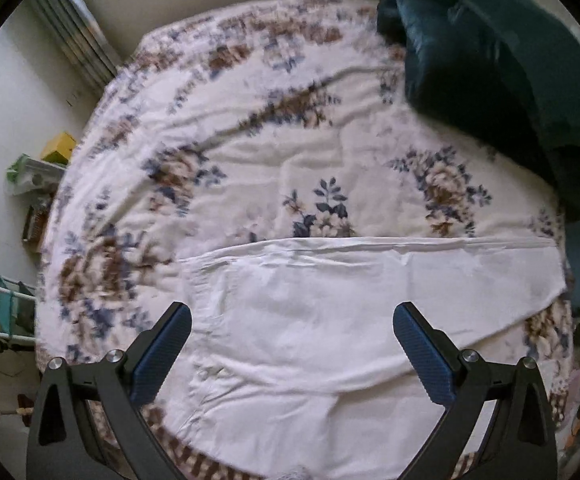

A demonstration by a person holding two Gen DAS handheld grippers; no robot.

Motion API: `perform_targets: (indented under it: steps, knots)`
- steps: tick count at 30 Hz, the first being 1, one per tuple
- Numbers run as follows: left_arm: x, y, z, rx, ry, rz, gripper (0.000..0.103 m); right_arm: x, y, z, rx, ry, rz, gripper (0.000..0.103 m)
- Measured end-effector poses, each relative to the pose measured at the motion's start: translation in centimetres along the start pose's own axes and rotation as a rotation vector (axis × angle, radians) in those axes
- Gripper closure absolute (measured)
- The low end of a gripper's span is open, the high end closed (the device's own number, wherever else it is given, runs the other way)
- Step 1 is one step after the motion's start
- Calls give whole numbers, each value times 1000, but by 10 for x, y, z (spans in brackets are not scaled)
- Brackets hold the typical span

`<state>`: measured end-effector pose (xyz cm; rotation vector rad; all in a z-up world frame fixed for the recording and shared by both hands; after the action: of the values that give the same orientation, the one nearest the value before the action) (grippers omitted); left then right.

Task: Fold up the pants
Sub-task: 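Lower both tools to the trouser hems and close both grippers on them, then lift the hems with both grippers and fold them toward the waistband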

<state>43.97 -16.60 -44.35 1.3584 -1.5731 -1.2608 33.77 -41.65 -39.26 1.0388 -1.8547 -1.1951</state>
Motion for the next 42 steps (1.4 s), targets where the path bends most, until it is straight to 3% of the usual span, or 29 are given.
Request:
perform_targets:
  steps: [4, 7, 13, 17, 19, 22, 23, 24, 25, 26, 29, 30, 32, 38, 42]
  knots:
    - [29, -73, -7, -68, -73, -8, 0, -4, -105, -21, -39, 86, 34, 0]
    - [58, -133, -7, -108, -199, -45, 0, -4, -173, -19, -96, 218, 105, 0]
    - [108, -238, -9, -205, -459, -84, 0, -4, -324, -17, -266, 524, 131, 0]
    - [125, -280, -20, -247, -540, -82, 0, -1, -388, -28, -326, 737, 194, 2]
    - [132, -291, -25, -255, -564, -68, 0, -4, -406, -33, -372, 773, 139, 2]
    - [142, -297, -31, -249, -614, -37, 3, -11, -421, -39, -414, 845, 59, 4]
    - [146, -297, -32, -246, -634, -16, 13, -11, -421, -37, -429, 862, 37, 13]
    - [150, -295, -30, -256, -641, 27, 34, -14, -422, -38, -449, 873, 6, 20]
    - [154, -292, -29, -265, -639, 67, 46, -17, -422, -38, -469, 875, -26, 35]
    - [160, -285, -26, -267, -657, 114, 64, -21, -419, -38, -485, 865, -61, 57]
    - [163, -272, -25, -232, -679, 108, 88, -28, -407, -43, -456, 844, -103, 87]
    - [162, -267, -26, -232, -664, 110, 96, -29, -404, -42, -445, 846, -106, 90]
    - [161, -254, -25, -211, -619, 118, 97, -29, -397, -42, -410, 838, -108, 97]
    - [148, -190, -23, -102, -474, 116, 98, -8, -347, -47, -304, 679, -160, 99]
    - [135, -131, 20, -62, -329, 154, 98, 12, -302, -38, -244, 579, -210, 99]
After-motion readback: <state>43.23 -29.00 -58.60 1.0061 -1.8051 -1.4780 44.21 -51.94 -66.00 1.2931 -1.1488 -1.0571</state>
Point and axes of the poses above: each gripper's, at about its wrist camera, not at the fingertips, and y roughly against the way its jaws point, x to its right, z to its underside, the point moved 10 cm from there along -y, roughly the way its jaws point, and after that the axes turned 1 degree about z, right-handed, at the moved point
